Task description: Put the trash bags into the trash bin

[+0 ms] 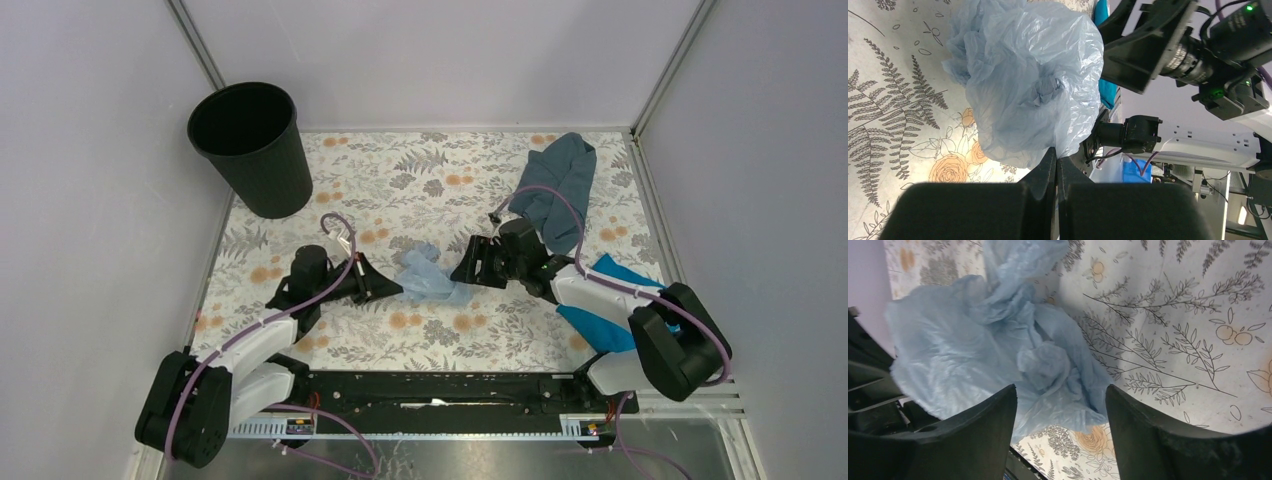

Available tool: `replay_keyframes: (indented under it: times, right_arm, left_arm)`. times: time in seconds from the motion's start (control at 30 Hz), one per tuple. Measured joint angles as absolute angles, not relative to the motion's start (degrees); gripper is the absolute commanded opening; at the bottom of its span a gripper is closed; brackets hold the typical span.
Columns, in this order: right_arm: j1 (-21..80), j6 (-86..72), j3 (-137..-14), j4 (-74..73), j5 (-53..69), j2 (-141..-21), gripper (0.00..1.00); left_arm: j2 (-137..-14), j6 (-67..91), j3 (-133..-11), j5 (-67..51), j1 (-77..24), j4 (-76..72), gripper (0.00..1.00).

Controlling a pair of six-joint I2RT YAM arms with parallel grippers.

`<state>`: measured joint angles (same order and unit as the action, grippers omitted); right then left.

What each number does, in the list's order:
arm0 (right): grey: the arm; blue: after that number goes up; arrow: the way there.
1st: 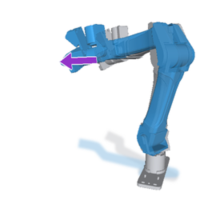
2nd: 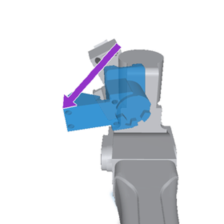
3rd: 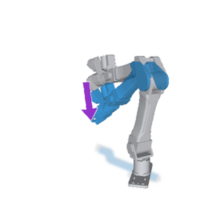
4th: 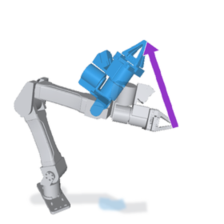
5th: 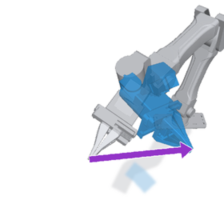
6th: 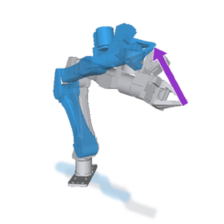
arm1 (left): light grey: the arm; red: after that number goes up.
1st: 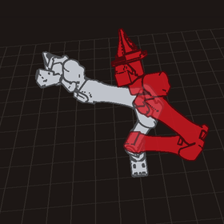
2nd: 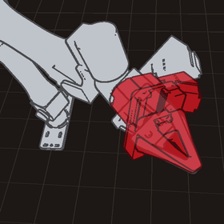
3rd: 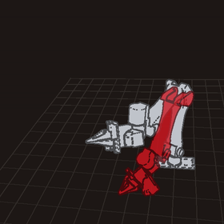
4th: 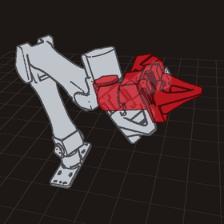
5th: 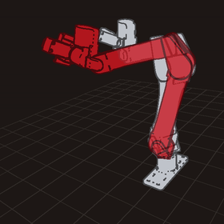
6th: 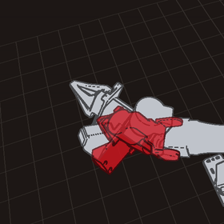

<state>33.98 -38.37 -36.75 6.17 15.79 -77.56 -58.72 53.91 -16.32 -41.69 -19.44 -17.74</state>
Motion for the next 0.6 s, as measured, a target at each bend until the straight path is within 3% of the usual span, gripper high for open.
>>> replay_keyframes:
  times: [0.03, 0.13, 0.2, 0.27, 0.37, 0.4, 0.53, 0.6]
  right_arm:
    - [34.09, -38.46, -36.75, 6.57, 16.01, -78.83, 0.58]
    - [34.2, -37.23, -36.38, 6.61, 15.62, -79.46, 0.18]
    - [34.2, -36.47, -35.81, 7.11, 15.42, -78.67, 0.01]
    - [34.2, -35.22, -35.14, 7.66, 15.86, -77.76, 0.0]
    - [34.2, -33.41, -34.2, 8.82, 17.3, -76.18, 0.0]
    - [34.2, -32.75, -33.61, 9.34, 17.76, -75.18, 0.0]
    - [34.24, -29.82, -31.38, 9.67, 19.14, -70.11, 0.0]
    - [34.24, -28.64, -30.81, 9.67, 19.68, -68.53, 0.0]
  left_arm:
    - [-58.57, 53.98, -16.32, -41.67, -19.49, -17.72, 0.0]
    - [-58.54, 53.87, -16.32, -41.5, -19.62, -17.26, 0.01]
    - [-58.54, 53.54, -16.32, -40.82, -19.64, -15.79, 0.05]
    - [-58.61, 53.15, -16.32, -40.14, -19.73, -14.26, 0.18]
    - [-59.02, 52.56, -16.32, -39.75, -20.34, -12.91, 0.53]
    - [-59.13, 52.53, -16.36, -39.55, -20.78, -12.23, 0.6]
    - [-57.56, 49.82, -18.79, -35.48, -23.44, -3.68, 0.77]
    - [-54.57, 47.72, -21.85, -30.83, -24.95, 2.63, 0.79]
